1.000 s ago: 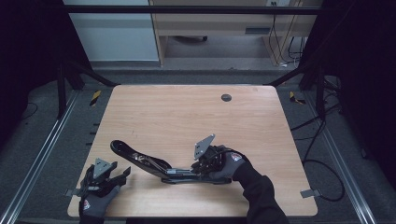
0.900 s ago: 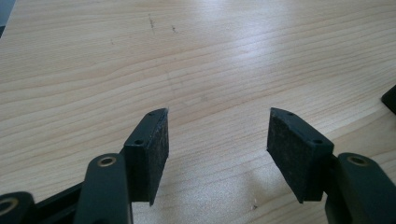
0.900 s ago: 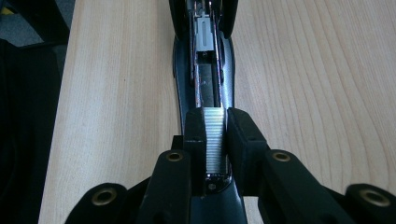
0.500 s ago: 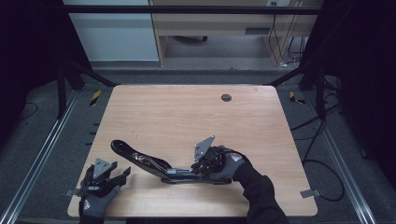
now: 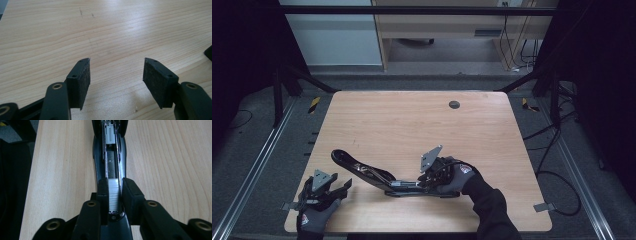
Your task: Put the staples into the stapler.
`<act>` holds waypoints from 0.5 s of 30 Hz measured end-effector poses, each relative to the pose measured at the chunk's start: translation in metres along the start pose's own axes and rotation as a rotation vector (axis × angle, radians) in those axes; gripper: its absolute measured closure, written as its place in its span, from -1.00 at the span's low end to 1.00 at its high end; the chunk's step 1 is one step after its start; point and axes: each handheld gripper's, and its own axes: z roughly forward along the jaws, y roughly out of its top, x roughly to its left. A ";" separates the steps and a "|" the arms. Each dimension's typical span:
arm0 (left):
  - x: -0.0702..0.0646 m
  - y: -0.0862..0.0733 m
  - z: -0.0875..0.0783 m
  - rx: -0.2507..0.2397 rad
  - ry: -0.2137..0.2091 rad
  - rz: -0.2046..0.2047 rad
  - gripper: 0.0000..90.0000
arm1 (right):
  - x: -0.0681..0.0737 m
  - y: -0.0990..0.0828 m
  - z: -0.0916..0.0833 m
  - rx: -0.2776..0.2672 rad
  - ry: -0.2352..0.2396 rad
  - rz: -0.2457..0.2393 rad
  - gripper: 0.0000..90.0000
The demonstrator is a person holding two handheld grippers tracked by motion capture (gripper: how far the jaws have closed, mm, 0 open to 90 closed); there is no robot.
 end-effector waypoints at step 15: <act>-0.001 0.003 -0.005 -0.038 -0.037 -0.024 -0.16 | -0.002 -0.001 -0.026 -0.130 -0.159 0.165 0.40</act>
